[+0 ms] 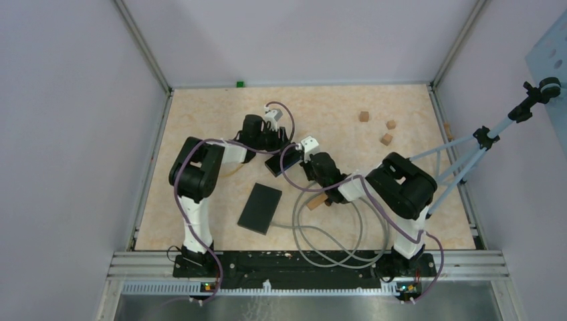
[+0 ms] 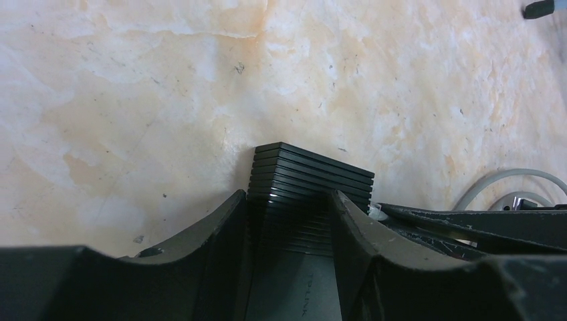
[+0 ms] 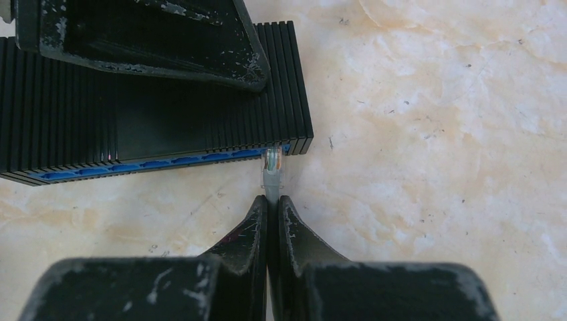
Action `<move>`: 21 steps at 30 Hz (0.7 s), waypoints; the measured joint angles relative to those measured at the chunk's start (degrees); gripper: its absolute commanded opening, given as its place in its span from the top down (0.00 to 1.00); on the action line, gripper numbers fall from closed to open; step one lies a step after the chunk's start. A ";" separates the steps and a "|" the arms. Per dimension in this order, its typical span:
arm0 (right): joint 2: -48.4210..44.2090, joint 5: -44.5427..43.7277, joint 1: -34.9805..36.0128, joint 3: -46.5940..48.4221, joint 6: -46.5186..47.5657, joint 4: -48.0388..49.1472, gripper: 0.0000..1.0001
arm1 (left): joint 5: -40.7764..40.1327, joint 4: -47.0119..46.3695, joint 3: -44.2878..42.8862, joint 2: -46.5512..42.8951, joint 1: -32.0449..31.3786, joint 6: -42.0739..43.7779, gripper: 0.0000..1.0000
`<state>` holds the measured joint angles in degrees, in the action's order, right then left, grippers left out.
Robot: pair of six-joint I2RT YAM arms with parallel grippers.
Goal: Insert the plug into the switch port
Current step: Insert the connector into the switch port.
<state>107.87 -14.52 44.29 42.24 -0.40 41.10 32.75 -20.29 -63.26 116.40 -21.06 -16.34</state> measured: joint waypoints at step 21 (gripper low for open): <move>1.27 -1.73 0.15 -1.36 8.28 5.05 1.00 | 4.11 2.38 -5.25 2.78 -0.74 7.21 0.56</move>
<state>109.14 -16.25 44.45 40.88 7.88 46.15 36.86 -17.91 -68.51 119.17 -21.80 -9.13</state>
